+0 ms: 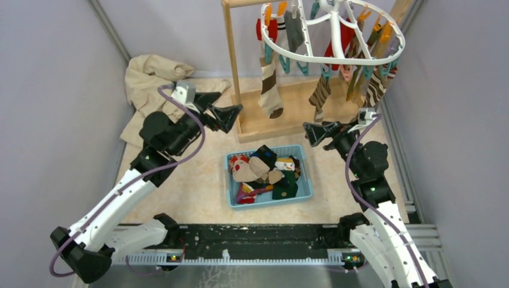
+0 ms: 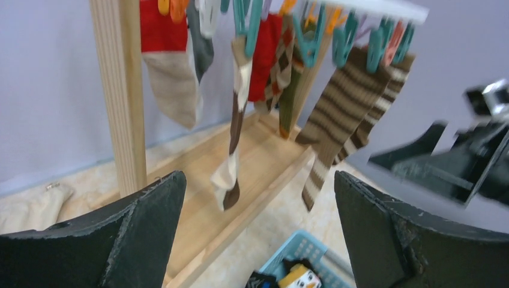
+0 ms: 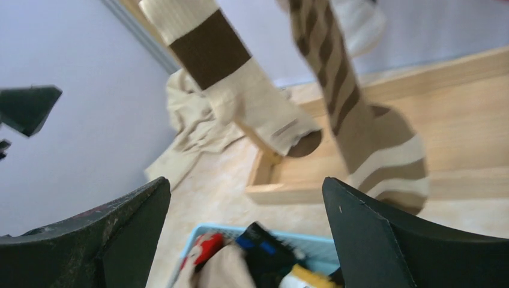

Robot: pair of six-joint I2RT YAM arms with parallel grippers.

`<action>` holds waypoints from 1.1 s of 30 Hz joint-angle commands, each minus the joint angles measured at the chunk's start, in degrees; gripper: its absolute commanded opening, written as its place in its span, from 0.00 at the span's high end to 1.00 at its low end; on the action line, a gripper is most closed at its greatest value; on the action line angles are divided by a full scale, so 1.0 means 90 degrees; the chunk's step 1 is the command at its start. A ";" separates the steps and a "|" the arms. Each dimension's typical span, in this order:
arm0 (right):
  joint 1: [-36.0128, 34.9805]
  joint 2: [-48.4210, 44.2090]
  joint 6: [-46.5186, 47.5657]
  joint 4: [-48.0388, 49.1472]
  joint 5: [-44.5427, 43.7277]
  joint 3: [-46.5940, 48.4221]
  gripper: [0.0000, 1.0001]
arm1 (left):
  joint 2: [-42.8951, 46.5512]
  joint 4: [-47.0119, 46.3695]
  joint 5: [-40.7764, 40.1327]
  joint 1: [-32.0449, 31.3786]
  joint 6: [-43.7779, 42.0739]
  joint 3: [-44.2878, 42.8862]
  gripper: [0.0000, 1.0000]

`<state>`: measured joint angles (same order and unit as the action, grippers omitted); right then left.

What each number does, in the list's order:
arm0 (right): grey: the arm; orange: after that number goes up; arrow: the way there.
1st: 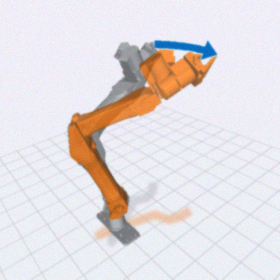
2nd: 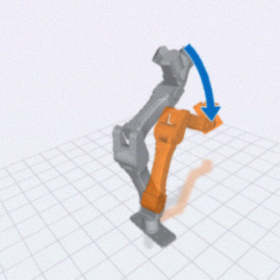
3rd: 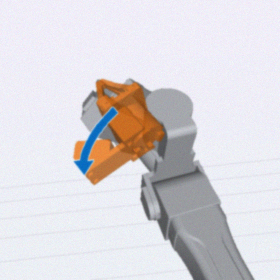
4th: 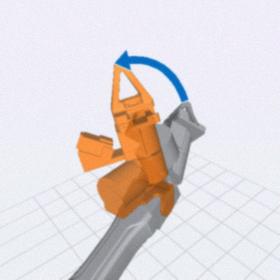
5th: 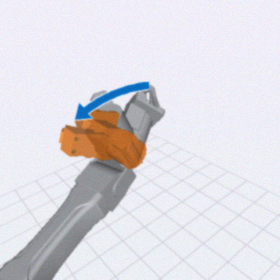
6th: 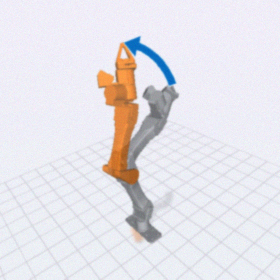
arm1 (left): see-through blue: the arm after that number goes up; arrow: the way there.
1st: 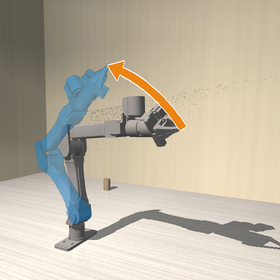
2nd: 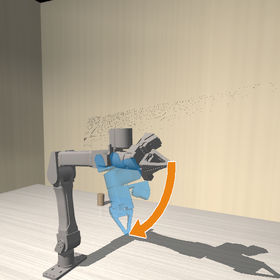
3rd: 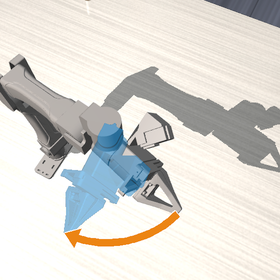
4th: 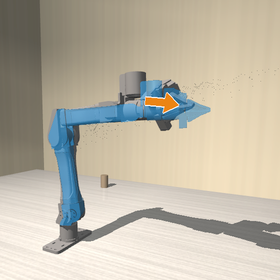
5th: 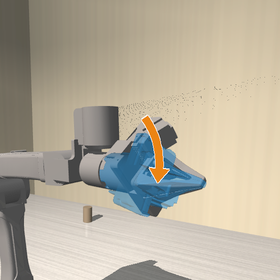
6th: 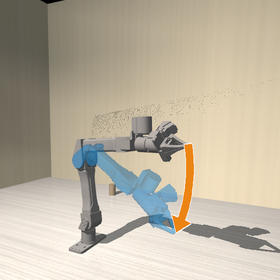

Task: Remove the socks clipped to the hanger
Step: Remove the sock from the hanger.

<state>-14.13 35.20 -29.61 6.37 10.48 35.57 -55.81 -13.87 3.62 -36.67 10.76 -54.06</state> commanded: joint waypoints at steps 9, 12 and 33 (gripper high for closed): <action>-0.0447 0.0766 -0.0475 -0.0554 0.0856 0.0693 0.02 | 0.0100 0.2340 0.0038 -0.0009 0.0585 -0.1221 0.01; -0.1098 0.1197 -0.0028 -0.1040 0.0233 0.1179 0.02 | -0.0028 0.2882 -0.0944 -0.0010 0.0788 -0.1271 0.01; -0.2668 0.2078 0.0823 -0.2184 -0.2312 0.1683 0.02 | -0.0716 0.2275 -0.1192 0.0234 0.1403 -0.0752 0.01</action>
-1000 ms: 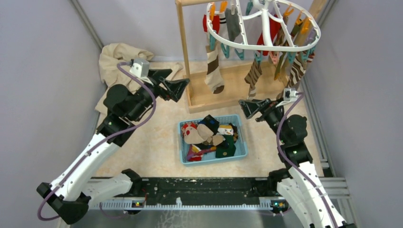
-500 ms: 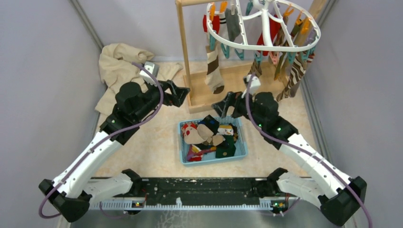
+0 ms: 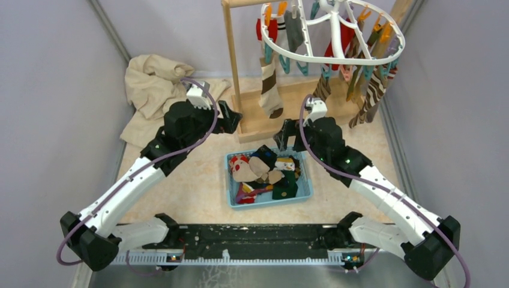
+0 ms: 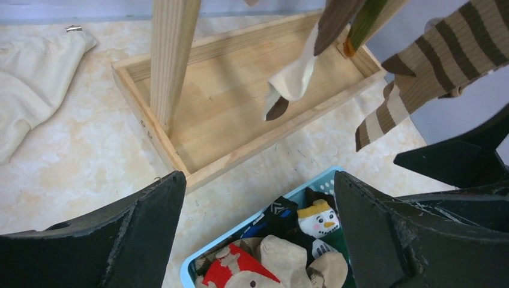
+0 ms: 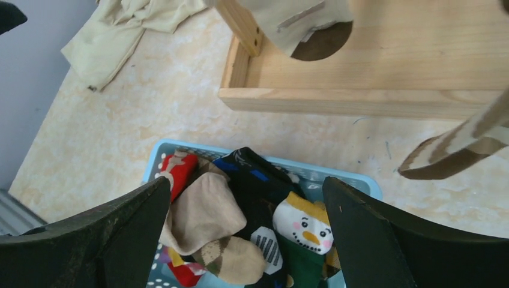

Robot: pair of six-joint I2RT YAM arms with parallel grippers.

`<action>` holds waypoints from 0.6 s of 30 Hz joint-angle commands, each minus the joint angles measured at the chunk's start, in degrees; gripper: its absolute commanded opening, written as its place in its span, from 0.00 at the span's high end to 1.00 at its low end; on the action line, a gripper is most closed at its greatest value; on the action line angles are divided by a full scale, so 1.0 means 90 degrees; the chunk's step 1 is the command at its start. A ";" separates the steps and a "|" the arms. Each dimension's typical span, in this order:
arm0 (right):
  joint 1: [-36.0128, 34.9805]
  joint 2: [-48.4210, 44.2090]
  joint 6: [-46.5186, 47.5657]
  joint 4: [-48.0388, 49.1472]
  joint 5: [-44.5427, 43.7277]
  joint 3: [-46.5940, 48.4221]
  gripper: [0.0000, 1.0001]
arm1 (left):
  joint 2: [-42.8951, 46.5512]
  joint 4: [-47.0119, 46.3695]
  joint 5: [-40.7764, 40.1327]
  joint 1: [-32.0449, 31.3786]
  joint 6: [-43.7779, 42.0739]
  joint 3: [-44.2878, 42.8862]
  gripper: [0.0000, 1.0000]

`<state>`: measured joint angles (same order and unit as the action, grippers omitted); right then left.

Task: Remove the socks clipped to the hanger
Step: Remove the sock from the hanger.

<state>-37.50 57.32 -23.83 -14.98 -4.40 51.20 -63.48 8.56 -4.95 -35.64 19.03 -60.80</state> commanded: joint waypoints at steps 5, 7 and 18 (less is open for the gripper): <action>-0.0072 -0.0755 0.0267 -0.0176 -0.1083 -0.0096 0.04 | -0.0124 0.0021 0.0261 0.0113 0.0426 -0.0181 0.01; -0.0073 -0.1077 0.0277 -0.0381 -0.1413 -0.0109 0.07 | -0.0150 -0.0155 0.0610 0.0112 0.0387 -0.0059 0.01; -0.0069 -0.2494 0.0045 -0.1191 -0.2345 -0.0049 0.23 | -0.0835 0.0177 0.0448 -0.0683 -0.0314 -0.1091 0.01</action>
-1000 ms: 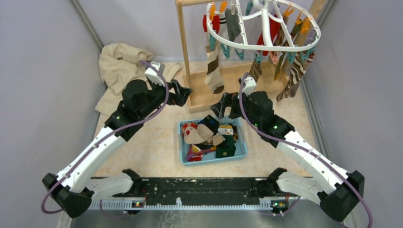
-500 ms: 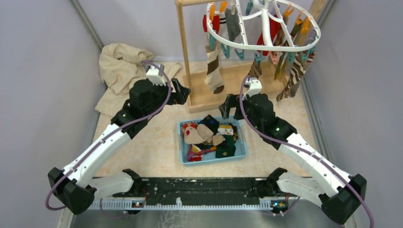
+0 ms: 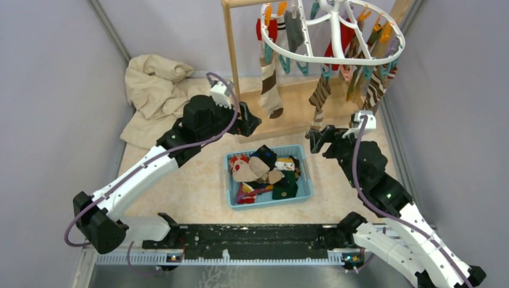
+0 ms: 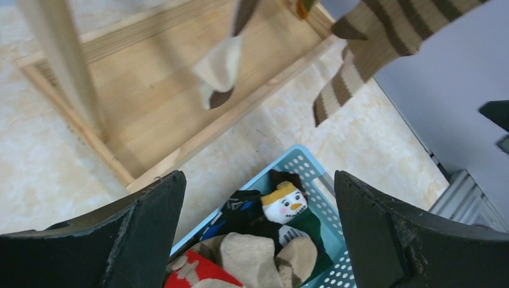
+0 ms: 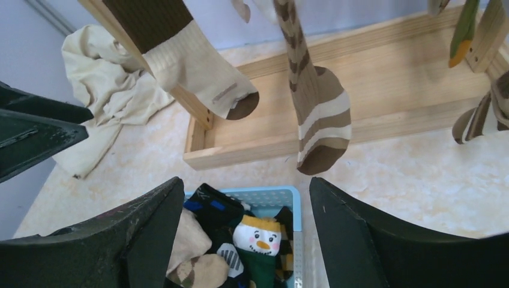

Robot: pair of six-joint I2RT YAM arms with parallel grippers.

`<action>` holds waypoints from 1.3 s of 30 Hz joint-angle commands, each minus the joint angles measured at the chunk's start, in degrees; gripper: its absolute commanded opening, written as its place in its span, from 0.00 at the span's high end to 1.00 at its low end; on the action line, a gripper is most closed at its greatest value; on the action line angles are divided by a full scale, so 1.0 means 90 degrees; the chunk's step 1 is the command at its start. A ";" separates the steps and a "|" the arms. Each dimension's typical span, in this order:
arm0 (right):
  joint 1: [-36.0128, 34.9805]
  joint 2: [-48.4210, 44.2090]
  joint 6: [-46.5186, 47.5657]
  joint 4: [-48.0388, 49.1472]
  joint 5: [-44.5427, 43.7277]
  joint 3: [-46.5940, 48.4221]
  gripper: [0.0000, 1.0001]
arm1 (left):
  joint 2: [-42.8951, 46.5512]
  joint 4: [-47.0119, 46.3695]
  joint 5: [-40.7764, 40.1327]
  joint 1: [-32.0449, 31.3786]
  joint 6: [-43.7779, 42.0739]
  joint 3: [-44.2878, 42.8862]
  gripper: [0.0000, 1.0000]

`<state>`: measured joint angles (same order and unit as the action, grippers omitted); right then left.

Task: Remove the socks clipped to the hanger
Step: Remove the sock from the hanger.

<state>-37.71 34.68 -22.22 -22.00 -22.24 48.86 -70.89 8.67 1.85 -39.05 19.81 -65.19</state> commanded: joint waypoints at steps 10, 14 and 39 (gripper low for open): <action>-0.0045 0.0258 0.0174 -0.0546 -0.0574 0.0477 0.24 | 0.0013 0.0021 0.0046 -0.0571 -0.0530 -0.1056 0.01; -0.0045 0.0384 0.0213 -0.0438 -0.1036 0.0513 0.24 | -0.0344 -0.0088 -0.0361 -0.1215 -0.0643 -0.1467 0.01; 0.0937 0.0948 -0.0055 -0.0180 -0.0690 0.0399 0.30 | -0.3034 -0.0336 -0.1808 -0.2234 -0.0170 -0.4203 0.01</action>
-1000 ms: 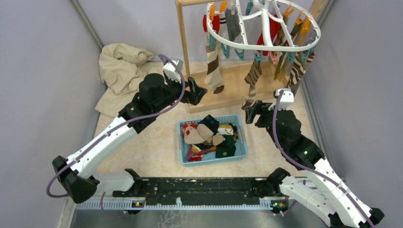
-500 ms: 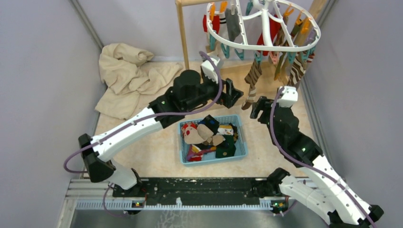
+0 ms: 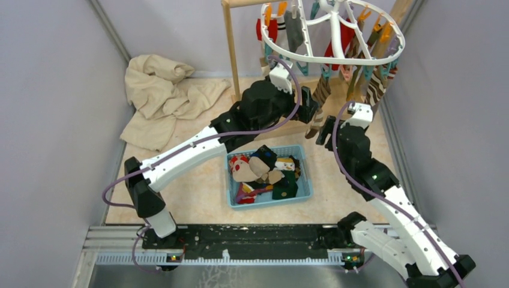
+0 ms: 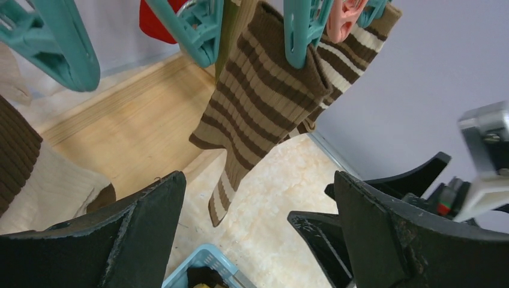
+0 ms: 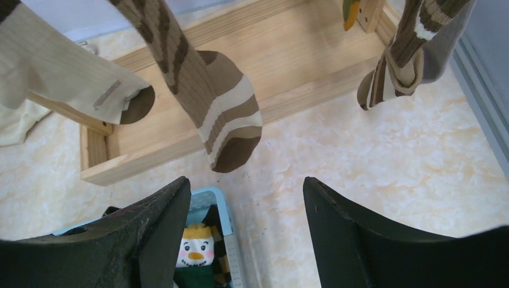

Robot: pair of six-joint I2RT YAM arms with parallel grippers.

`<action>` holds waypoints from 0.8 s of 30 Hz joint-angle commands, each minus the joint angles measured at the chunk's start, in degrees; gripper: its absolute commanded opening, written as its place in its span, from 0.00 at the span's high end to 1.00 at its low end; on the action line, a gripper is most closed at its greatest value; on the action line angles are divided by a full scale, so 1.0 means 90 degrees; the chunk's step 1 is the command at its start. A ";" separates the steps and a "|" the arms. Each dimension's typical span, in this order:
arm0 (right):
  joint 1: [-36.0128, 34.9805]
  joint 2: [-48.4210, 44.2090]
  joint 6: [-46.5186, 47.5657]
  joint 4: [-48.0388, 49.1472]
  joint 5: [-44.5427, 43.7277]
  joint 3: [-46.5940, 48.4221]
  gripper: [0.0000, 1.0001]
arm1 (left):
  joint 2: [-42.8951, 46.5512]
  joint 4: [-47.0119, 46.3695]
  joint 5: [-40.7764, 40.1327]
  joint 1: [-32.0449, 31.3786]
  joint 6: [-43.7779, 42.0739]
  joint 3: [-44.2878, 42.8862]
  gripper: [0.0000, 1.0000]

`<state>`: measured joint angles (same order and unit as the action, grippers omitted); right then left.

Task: Remove the socks clipped to the hanger
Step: Remove the sock from the hanger.

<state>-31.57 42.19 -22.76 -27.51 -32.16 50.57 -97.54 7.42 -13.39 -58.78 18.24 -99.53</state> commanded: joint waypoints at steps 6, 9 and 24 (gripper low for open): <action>0.0567 0.0530 0.0014 0.0689 0.0542 0.0357 0.28 | -0.0565 -0.0259 0.0189 -0.0039 0.0195 -0.1086 0.01; 0.0833 0.0614 0.0003 0.1049 0.0940 0.0285 0.28 | -0.0714 -0.0350 0.0192 -0.0044 0.0272 -0.1254 0.01; 0.1357 0.1416 0.0262 0.3369 0.2274 -0.0198 0.28 | -0.1013 -0.0369 -0.0107 -0.0050 0.0256 -0.1771 0.01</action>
<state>-19.68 54.08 -21.69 -6.13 -15.55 49.60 -106.52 5.08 -13.17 -58.87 20.14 -113.69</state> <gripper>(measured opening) 0.720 0.989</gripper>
